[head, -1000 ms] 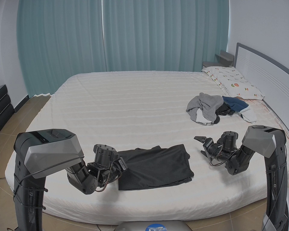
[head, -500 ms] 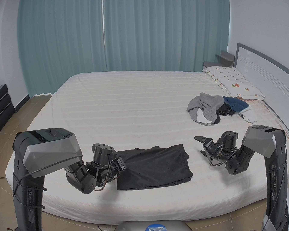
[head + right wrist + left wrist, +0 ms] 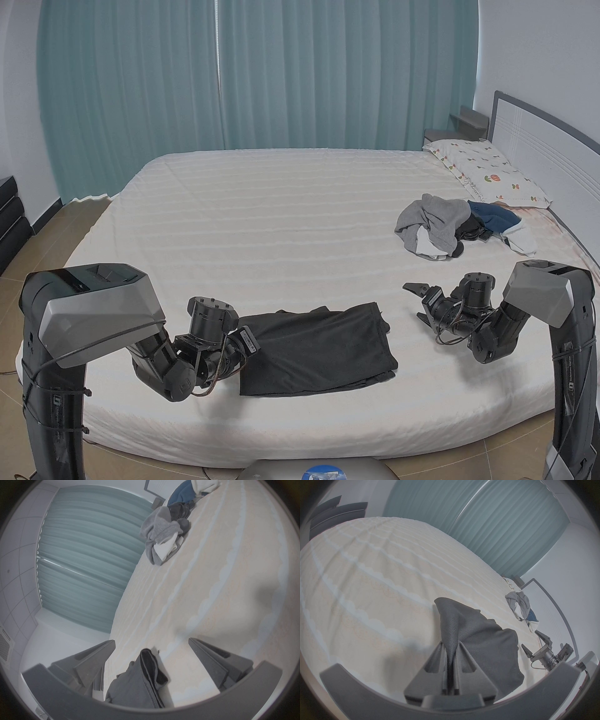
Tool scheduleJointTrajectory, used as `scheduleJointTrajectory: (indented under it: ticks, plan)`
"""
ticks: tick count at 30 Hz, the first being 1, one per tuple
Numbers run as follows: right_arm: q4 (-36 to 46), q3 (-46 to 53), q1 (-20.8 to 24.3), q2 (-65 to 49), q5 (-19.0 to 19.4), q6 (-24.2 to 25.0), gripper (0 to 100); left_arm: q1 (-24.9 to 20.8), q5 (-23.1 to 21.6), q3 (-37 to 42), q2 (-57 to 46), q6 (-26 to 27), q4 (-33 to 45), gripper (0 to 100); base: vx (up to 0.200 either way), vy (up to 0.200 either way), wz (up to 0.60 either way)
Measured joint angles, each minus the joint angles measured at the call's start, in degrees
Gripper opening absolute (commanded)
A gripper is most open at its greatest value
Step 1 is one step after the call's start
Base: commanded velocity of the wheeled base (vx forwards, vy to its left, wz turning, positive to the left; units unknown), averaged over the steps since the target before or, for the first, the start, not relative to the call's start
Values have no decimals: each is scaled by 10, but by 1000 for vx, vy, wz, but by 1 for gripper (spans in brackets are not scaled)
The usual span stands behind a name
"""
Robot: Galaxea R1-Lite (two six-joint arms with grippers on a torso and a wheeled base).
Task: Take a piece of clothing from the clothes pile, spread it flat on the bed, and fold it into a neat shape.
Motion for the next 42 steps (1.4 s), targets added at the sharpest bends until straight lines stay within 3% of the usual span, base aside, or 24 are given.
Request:
scheduleJointTrajectory:
  ticks: [42]
  plan:
    - [0,1,0,0,-1,0,100,6,2,-10,-8,3,40,0,0,200,0]
